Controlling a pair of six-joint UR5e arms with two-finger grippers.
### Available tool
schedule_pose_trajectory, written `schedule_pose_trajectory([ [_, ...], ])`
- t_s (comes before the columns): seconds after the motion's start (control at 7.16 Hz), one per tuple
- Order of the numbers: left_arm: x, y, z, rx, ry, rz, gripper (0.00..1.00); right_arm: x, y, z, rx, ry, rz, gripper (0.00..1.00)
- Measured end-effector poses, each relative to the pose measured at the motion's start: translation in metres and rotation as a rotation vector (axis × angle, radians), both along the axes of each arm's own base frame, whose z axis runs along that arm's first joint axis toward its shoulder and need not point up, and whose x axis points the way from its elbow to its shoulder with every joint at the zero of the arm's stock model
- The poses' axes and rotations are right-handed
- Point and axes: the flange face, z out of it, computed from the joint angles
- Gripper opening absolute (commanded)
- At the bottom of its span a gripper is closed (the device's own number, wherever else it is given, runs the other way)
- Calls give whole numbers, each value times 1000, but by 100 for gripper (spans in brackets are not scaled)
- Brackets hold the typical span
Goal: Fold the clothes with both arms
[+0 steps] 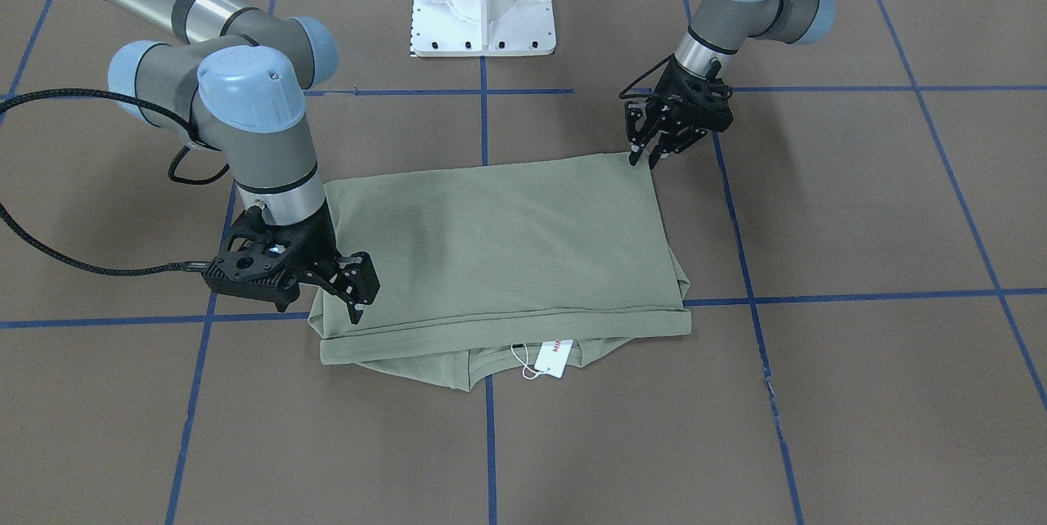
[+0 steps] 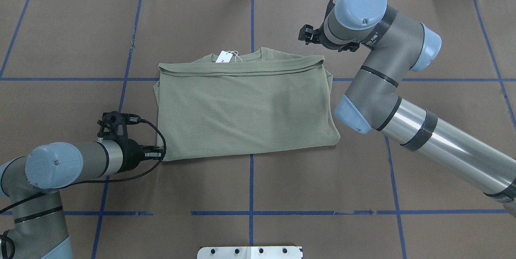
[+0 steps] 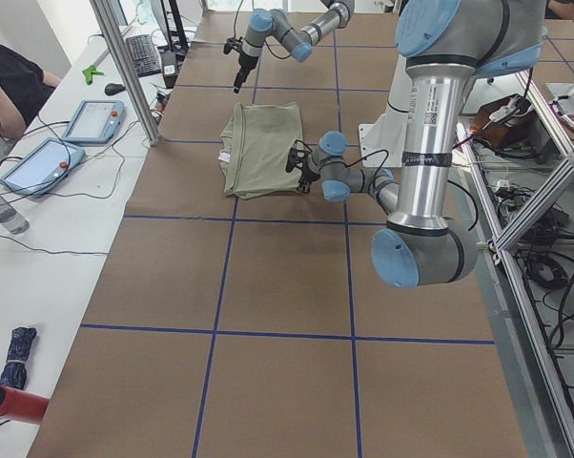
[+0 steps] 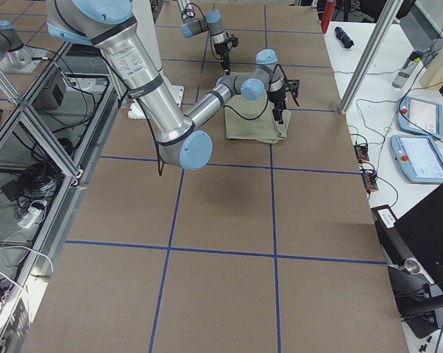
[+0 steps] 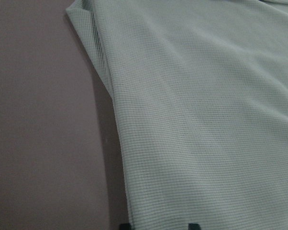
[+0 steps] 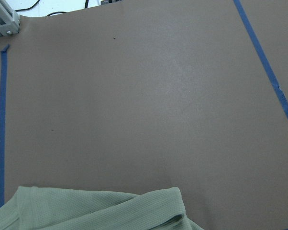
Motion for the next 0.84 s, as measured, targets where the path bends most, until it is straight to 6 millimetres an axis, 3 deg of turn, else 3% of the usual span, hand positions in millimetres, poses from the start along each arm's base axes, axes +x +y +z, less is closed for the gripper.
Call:
schedule_pose_trajectory([
  [0.28,-9,-1,7,18,-22,9,0,0,1,1,-1,0,0,100],
  [0.42,-24,-10,16,69,-60,17,0,0,1,1,-1,0,0,100],
  [0.56,-49,-37,24,147,-117,1,0,0,1,1,-2,-1,1,100],
  [0.84,-97,-131,44,264,-259,-84,0,0,1,-1,-4,-7,6,100],
])
